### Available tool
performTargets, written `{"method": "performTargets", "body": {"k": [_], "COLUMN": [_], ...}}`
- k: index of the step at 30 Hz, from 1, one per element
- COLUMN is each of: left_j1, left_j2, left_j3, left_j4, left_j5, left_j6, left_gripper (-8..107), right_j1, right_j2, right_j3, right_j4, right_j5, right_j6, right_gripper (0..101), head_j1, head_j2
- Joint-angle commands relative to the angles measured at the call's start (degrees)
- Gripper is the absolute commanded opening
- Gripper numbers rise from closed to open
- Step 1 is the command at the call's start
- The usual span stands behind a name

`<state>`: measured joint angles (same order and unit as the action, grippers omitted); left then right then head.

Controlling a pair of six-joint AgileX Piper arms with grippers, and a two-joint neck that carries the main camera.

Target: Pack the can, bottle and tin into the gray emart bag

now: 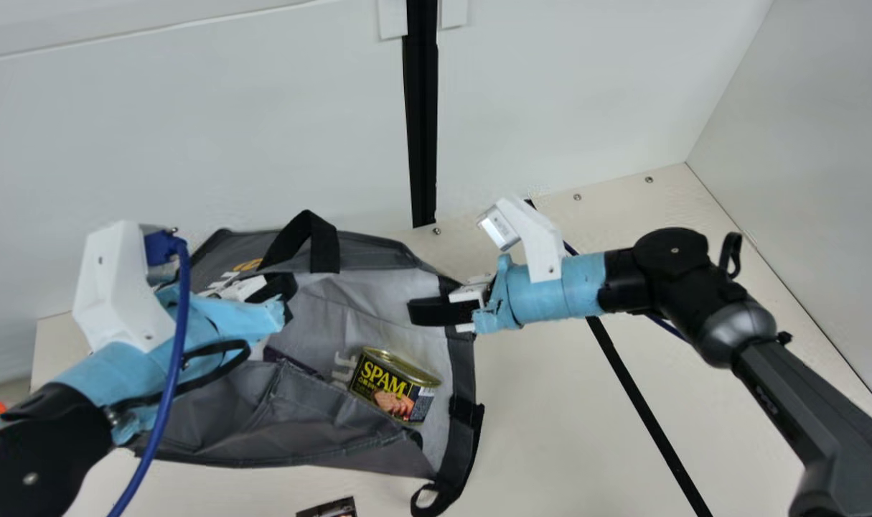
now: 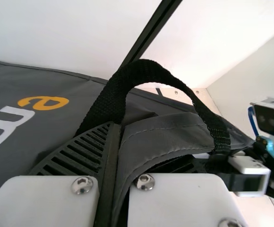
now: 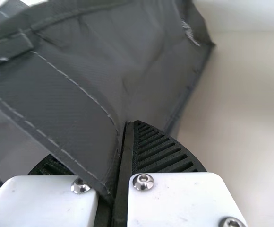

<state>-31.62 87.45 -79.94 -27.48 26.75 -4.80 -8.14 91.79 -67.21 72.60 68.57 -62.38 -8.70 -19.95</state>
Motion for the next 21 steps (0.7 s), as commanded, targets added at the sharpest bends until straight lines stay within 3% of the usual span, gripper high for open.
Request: {"method": "performTargets", "body": {"k": [1, 21], "left_j1": [0.16, -0.06], "left_j2": [-0.22, -2.00], "left_j3": [-0.58, -11.88], "left_j4": [-0.01, 1.04], "left_j5": [0.42, 10.00], "left_j6": [0.55, 1.84], "left_gripper": [10, 10], "right_j1": [-0.59, 3.25], "right_j2": [-1.38, -14.21], "right_j3": [-0.04, 0.83], "right_j4": [0.70, 9.30], "right_j5": [1.33, 1.33], "right_j6": [0.56, 11.75], "right_gripper": [0, 0], "head_j1": [-1.30, -1.30], "head_j2": [-0.05, -0.05]}}
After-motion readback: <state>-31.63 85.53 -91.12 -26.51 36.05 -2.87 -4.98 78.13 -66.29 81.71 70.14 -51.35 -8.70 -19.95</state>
